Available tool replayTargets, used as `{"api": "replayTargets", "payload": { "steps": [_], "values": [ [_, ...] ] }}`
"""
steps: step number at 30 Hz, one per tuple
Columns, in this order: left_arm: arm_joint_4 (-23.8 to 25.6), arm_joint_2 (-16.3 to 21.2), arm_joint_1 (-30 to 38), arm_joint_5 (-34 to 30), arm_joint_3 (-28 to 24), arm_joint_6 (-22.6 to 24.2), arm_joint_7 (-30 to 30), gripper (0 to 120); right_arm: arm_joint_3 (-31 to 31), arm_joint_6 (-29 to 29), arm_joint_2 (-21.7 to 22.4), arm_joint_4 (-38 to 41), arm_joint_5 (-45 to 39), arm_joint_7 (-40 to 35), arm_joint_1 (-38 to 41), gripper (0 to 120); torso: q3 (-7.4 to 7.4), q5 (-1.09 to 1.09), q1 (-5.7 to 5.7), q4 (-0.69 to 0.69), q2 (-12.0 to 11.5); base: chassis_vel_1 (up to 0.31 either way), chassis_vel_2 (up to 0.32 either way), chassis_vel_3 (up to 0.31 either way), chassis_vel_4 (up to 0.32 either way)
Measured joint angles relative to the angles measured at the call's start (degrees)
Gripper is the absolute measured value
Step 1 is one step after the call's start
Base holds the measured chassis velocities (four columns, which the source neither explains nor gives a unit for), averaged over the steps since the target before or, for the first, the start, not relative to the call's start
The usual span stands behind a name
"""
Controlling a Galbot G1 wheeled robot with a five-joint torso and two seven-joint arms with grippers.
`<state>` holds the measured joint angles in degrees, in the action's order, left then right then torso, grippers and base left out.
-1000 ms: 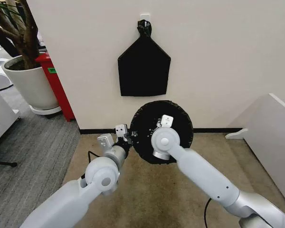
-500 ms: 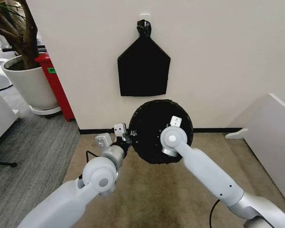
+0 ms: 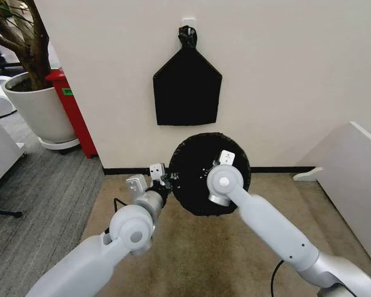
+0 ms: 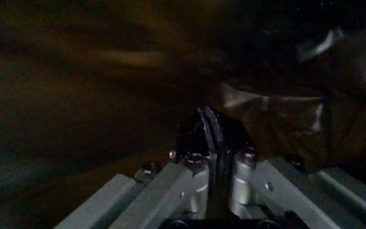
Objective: Place the garbage bag over the trash bin.
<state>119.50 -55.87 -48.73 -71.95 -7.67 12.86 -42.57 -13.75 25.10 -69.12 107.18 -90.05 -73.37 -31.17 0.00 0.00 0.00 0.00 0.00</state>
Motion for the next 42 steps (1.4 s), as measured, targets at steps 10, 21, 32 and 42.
{"api": "replayTargets", "payload": {
  "steps": [10, 21, 32, 42],
  "values": [
    [-3.8, -1.9, 1.2, -5.5, 0.3, 0.2, -4.8, 0, 0.3, 0.1, 2.8, 12.2, -3.0, 6.3, -0.7, 0, 0.00, 0.00, 0.00, 0.02, 0.0, 0.000, 0.000, 0.000, 0.000],
    [-7.1, -6.2, 4.2, -21.6, 4.3, 0.2, -11.5, 0, 21.5, -0.2, 23.0, 30.3, 6.5, 41.1, -21.6, 0, -0.01, 0.02, 0.00, -0.04, 0.0, 0.000, 0.000, 0.000, 0.000],
    [-14.9, -9.2, 7.8, -41.6, 11.5, -1.6, -19.7, 0, 49.0, 1.6, 14.3, 31.8, 7.6, 52.8, -49.8, 38, 0.00, 0.02, 0.00, -0.02, 0.0, 0.000, 0.000, 0.000, 0.000],
    [-14.0, -8.3, 8.7, -50.3, 12.9, -1.4, -23.2, 0, 47.3, -0.1, 4.2, 27.6, 16.2, 61.3, -60.5, 73, 0.00, -0.01, 0.00, -0.01, 0.0, 0.000, 0.000, 0.000, 0.000]
  ]
}}
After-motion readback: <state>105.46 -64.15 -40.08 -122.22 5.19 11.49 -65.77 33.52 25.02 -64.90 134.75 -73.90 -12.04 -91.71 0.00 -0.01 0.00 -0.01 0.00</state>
